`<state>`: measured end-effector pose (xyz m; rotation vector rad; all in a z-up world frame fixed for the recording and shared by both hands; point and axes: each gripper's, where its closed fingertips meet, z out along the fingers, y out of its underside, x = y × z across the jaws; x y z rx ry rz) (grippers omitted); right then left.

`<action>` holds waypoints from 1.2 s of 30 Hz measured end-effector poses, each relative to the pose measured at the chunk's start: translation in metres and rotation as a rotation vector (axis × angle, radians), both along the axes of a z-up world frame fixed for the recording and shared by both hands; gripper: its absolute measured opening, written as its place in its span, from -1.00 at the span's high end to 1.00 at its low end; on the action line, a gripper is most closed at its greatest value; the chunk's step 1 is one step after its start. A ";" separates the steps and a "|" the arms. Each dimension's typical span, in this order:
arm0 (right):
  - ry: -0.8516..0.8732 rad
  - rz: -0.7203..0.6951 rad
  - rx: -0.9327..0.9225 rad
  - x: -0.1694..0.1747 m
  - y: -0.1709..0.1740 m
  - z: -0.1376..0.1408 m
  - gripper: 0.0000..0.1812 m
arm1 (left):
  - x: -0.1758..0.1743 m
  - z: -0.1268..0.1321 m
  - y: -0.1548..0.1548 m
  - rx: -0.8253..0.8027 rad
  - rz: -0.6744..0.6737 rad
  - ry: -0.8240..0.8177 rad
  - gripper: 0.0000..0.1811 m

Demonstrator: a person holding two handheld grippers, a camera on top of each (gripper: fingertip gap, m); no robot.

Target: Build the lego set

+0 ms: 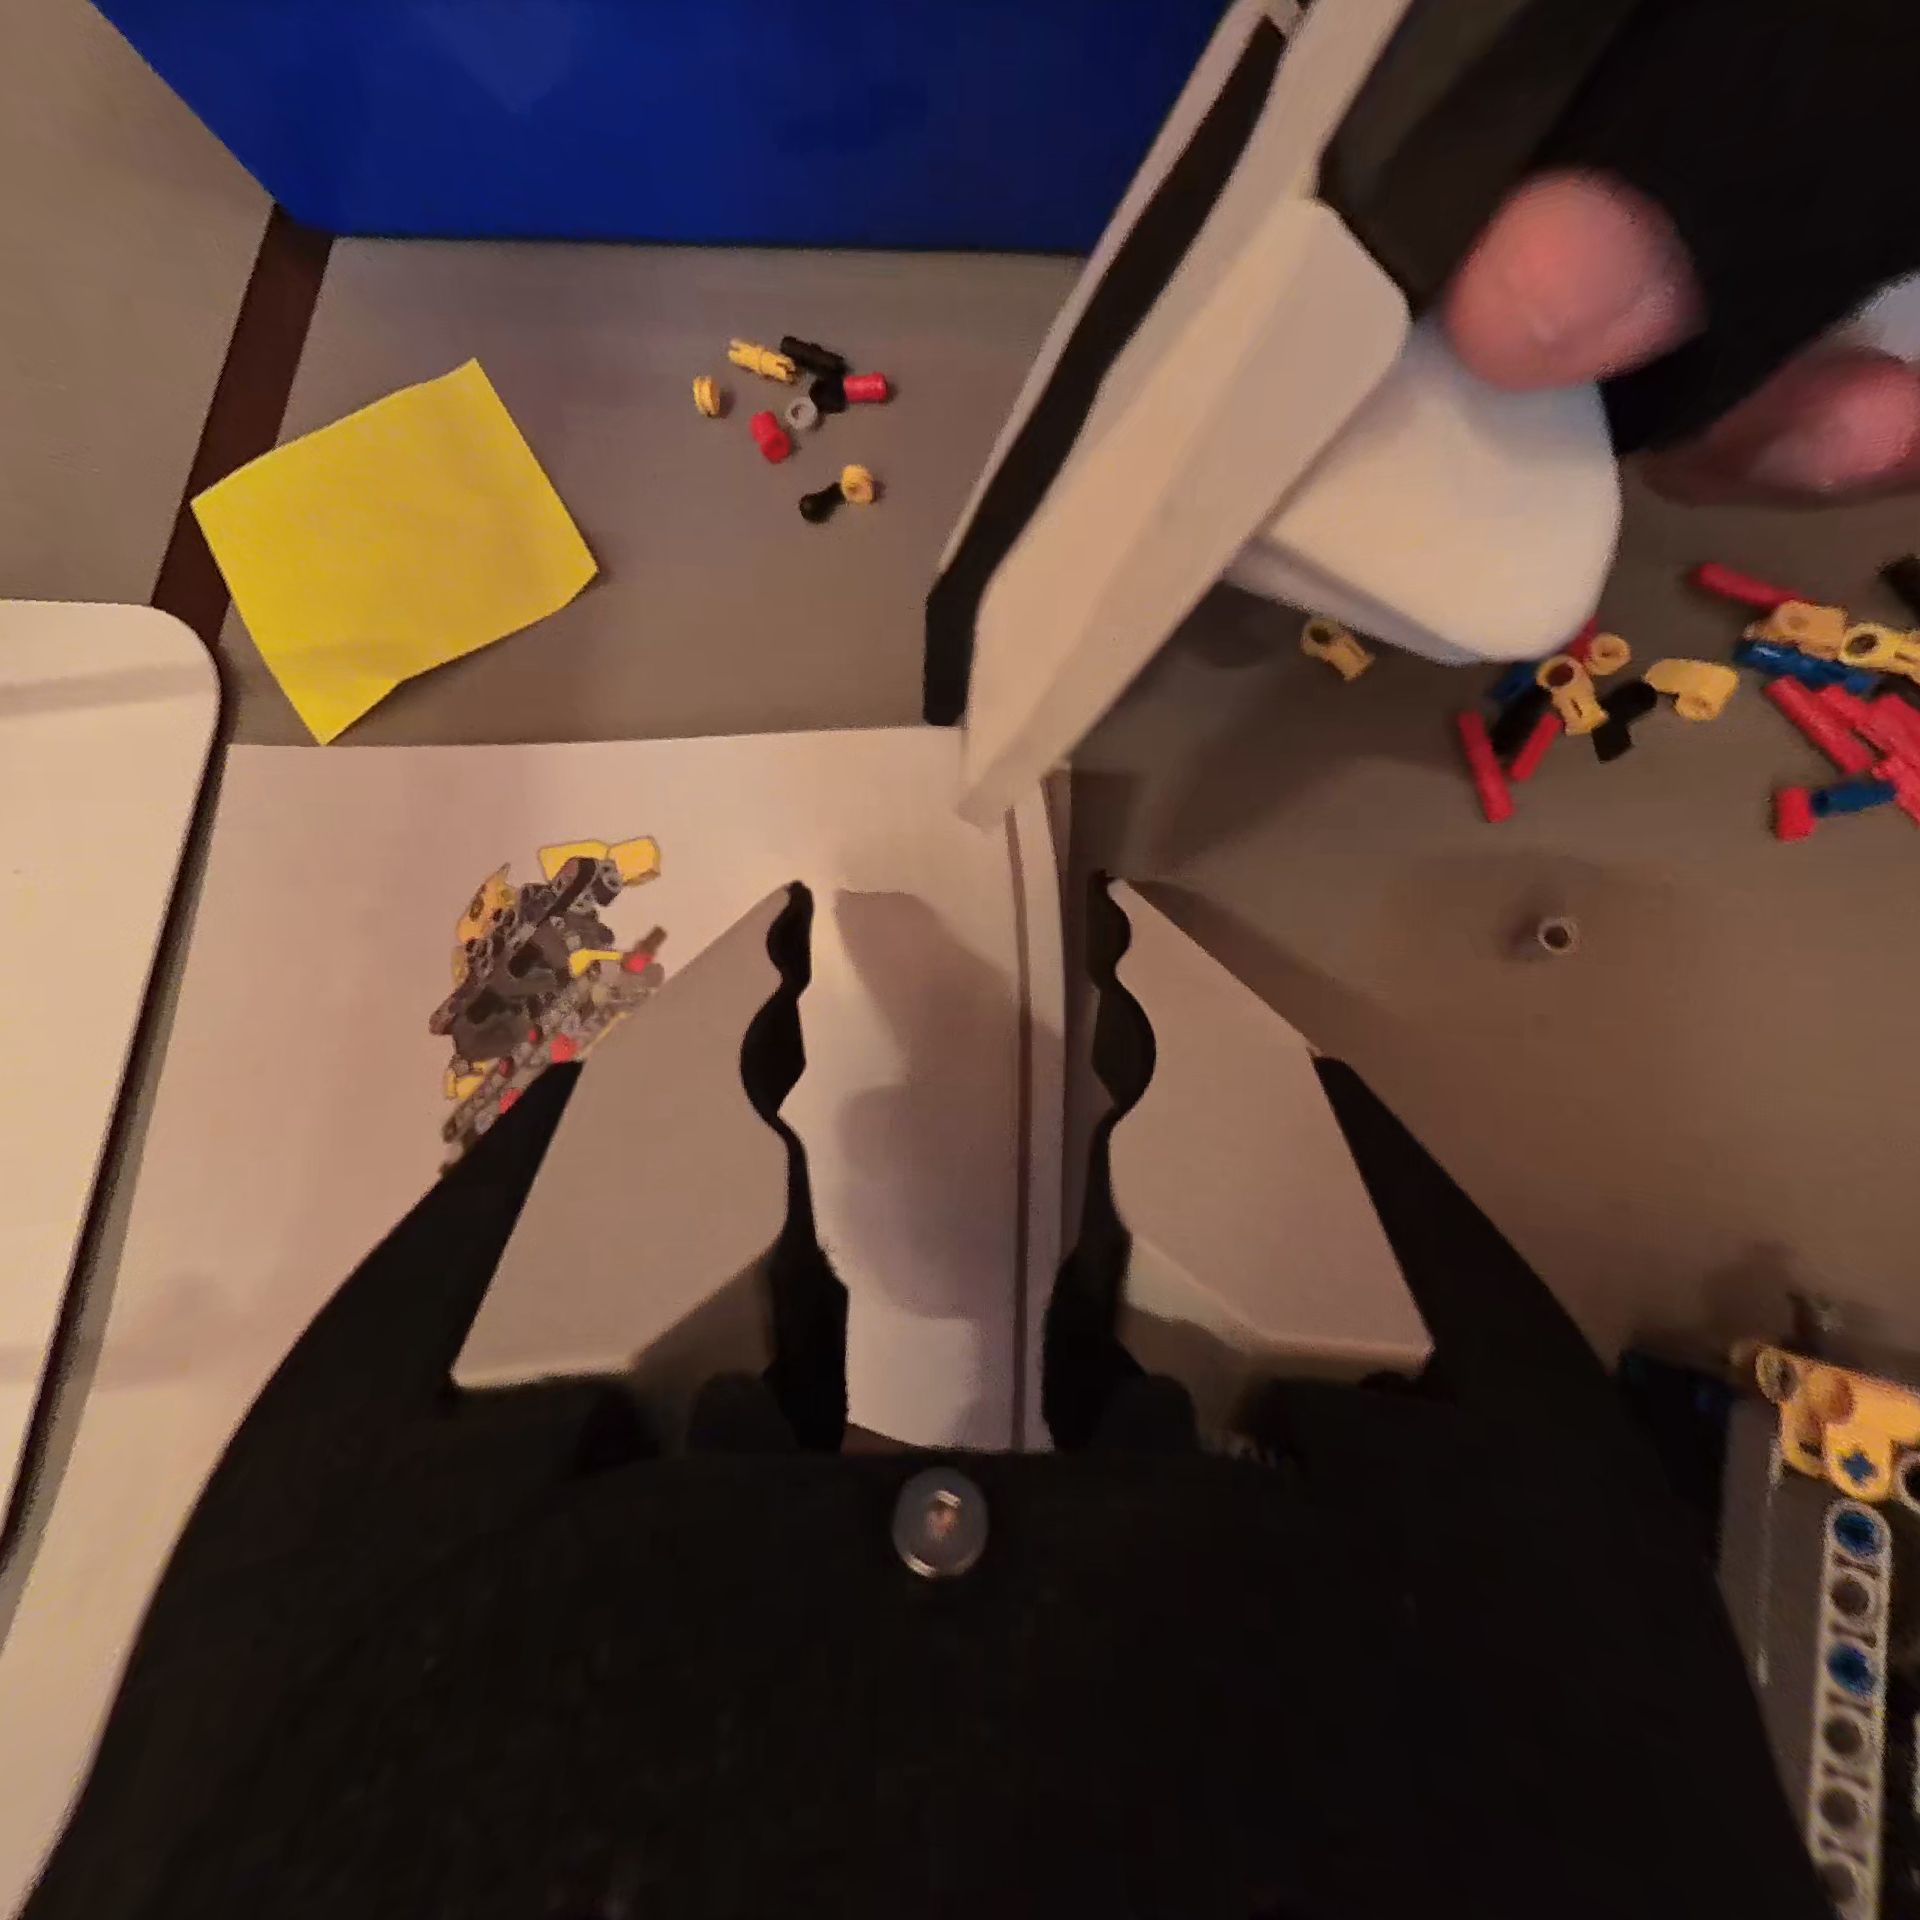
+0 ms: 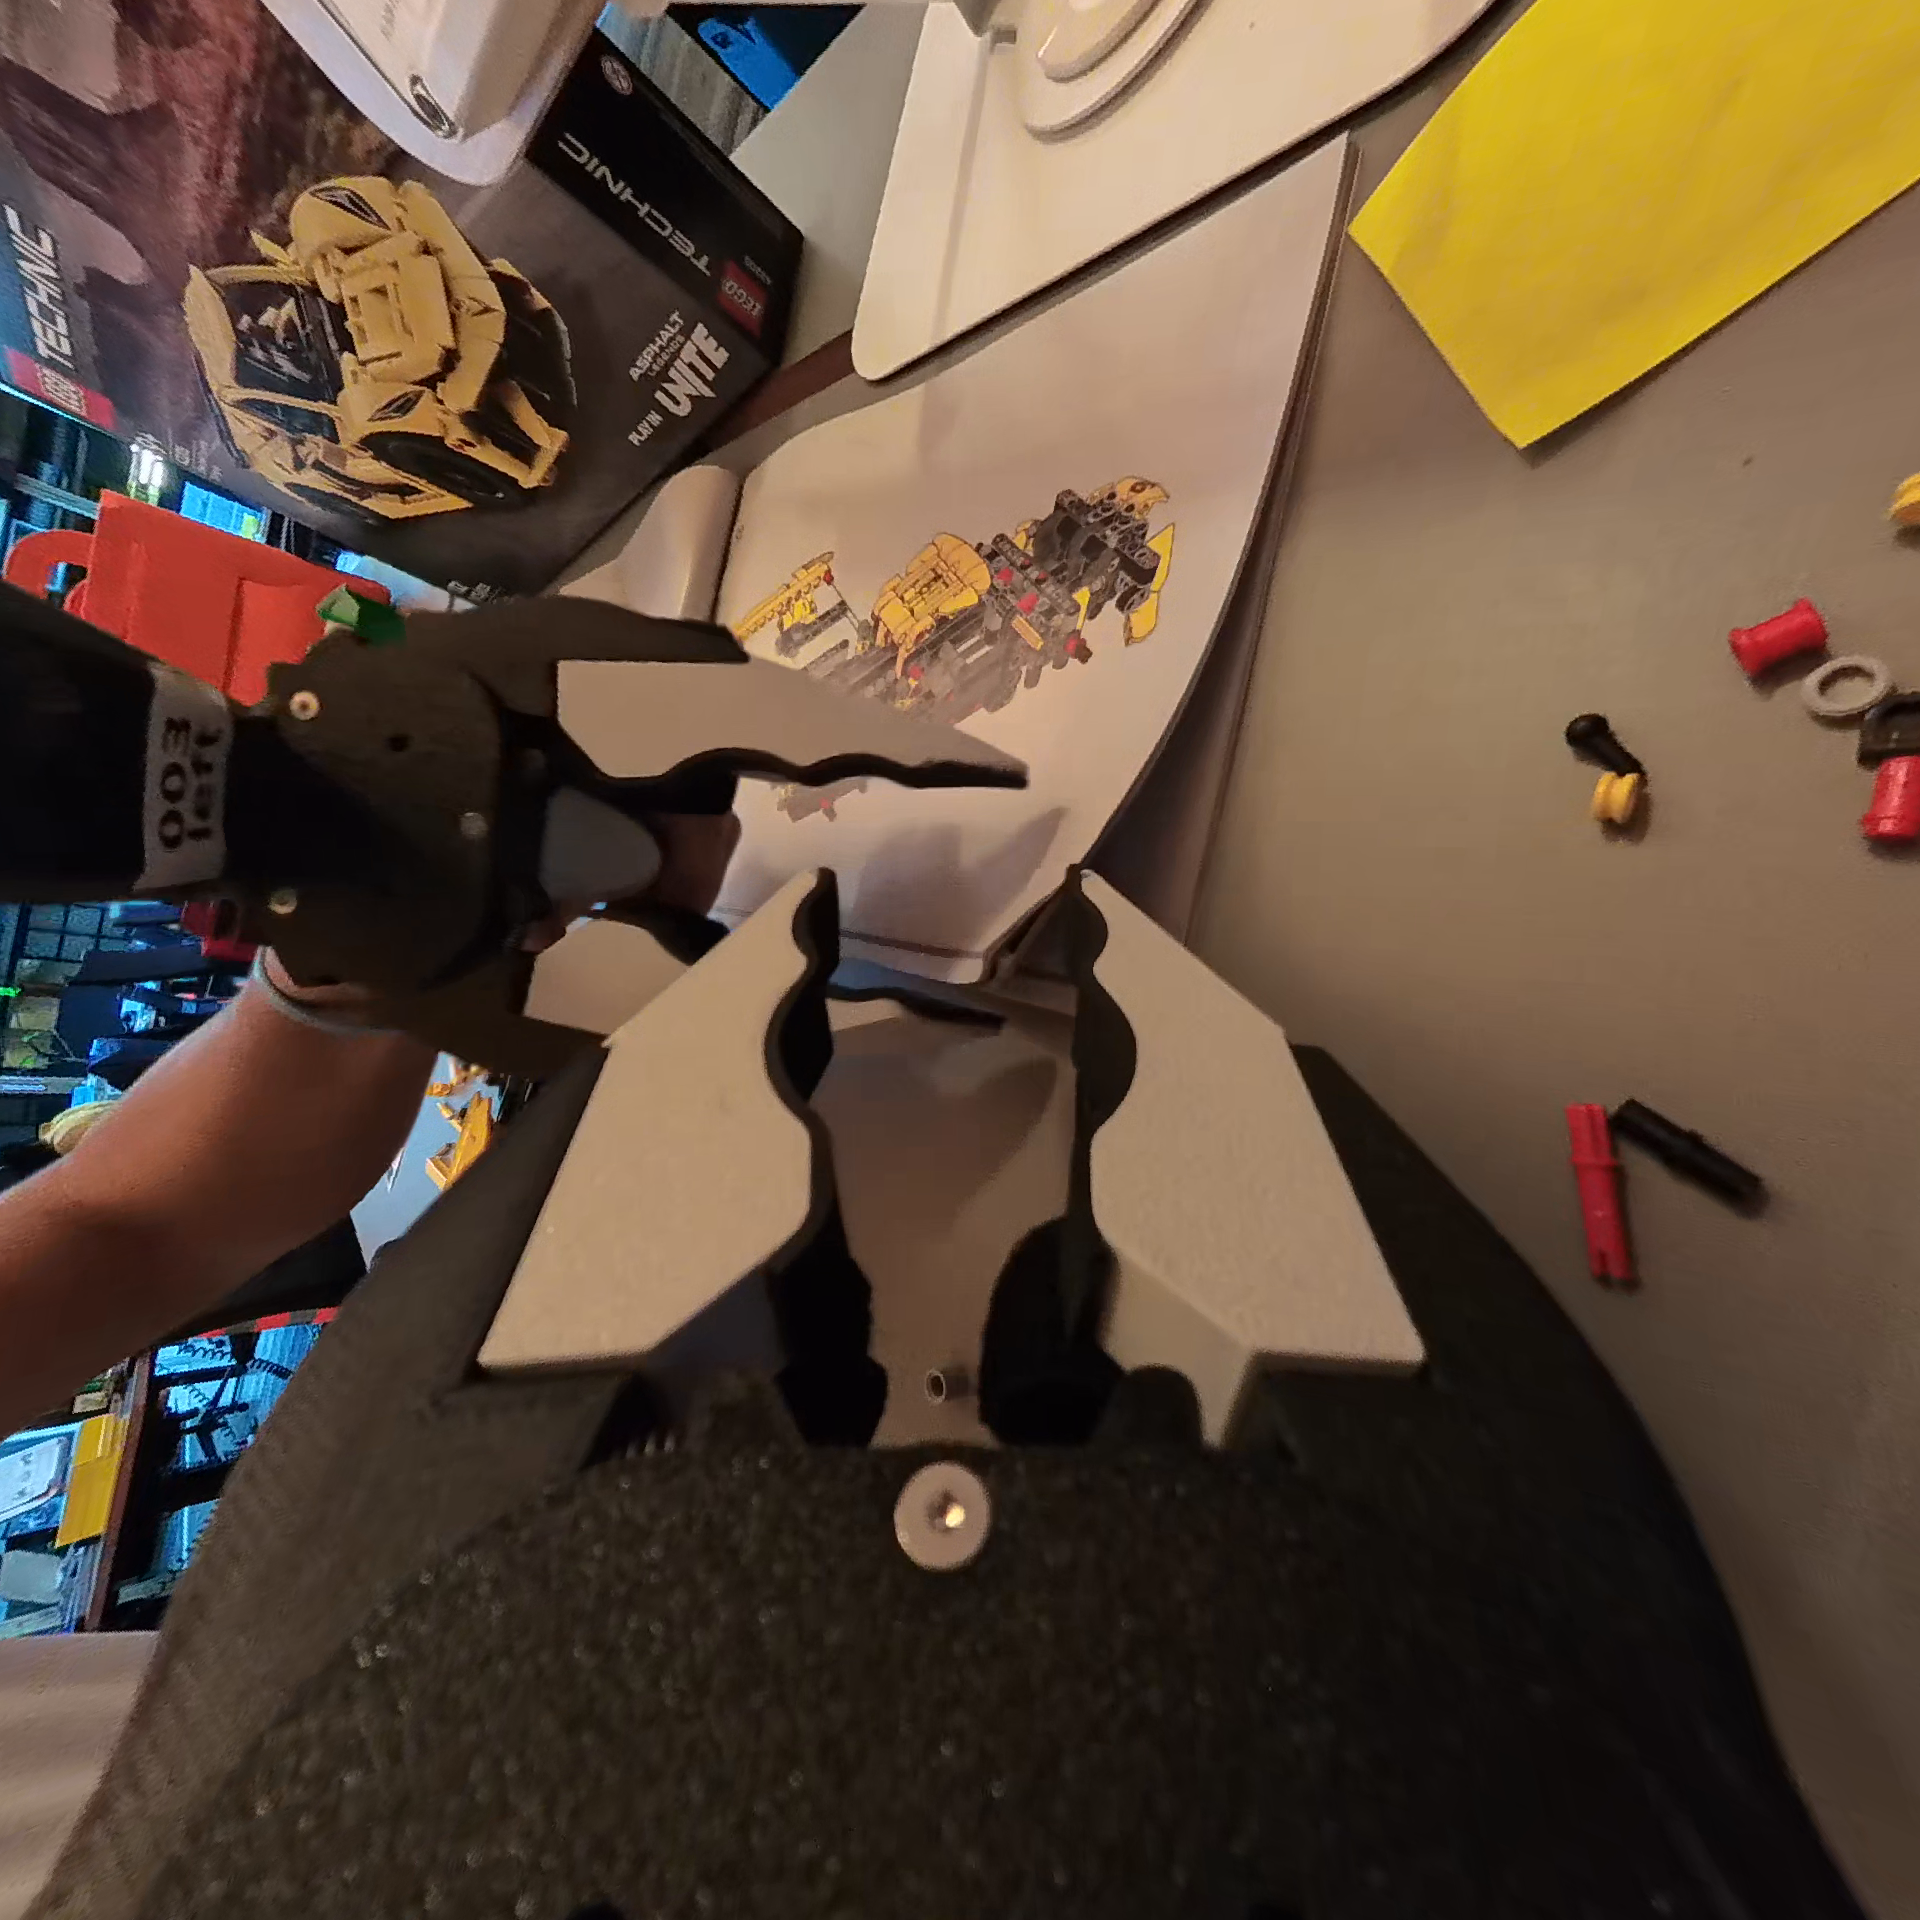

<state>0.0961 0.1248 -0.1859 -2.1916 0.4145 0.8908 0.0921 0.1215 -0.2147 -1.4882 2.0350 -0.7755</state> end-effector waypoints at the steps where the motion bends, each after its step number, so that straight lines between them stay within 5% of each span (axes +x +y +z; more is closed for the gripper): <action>1: 0.001 0.000 -0.001 0.000 0.000 0.000 0.53 | 0.003 0.001 0.002 0.000 0.008 -0.006 0.41; 29: -0.093 0.004 -0.087 0.001 0.002 -0.028 0.63 | -0.010 0.009 0.018 -0.179 0.068 -0.037 0.49; 36: 0.058 0.015 0.019 -0.014 0.014 -0.011 0.49 | -0.012 0.010 0.016 -0.186 0.060 -0.032 0.49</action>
